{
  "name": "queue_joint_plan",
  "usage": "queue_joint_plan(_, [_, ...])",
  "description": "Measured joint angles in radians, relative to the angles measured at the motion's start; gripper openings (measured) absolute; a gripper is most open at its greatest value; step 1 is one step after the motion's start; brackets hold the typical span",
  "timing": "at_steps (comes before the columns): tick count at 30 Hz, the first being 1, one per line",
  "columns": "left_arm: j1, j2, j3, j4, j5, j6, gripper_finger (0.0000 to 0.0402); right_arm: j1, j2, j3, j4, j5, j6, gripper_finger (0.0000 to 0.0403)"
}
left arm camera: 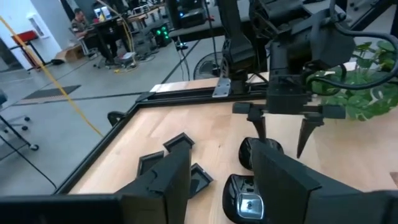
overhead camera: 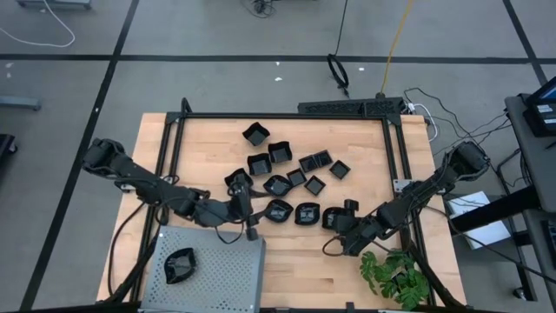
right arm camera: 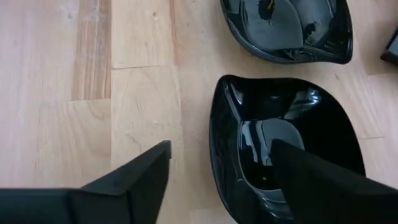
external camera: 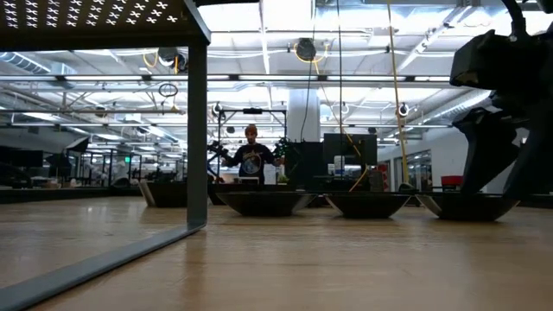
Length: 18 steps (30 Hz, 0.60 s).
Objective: Pick & Place Mini shaped plates
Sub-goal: Stack the leaf-shaped plate on top of the other leaf-shaped plate on the shelf
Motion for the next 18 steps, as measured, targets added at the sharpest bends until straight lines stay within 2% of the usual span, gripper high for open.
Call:
queue_joint_plan(9, [0.008,0.0,0.0,-0.001,-0.002,-0.027,0.017,0.0,0.0,-0.01,-0.001,-0.06,-0.012,0.0144])
queue_joint_plan(18, [0.008,0.0,0.0,-0.001,-0.002,-0.031,0.017,-0.001,0.0,-0.045,0.002,-0.053,-0.012,0.0098])
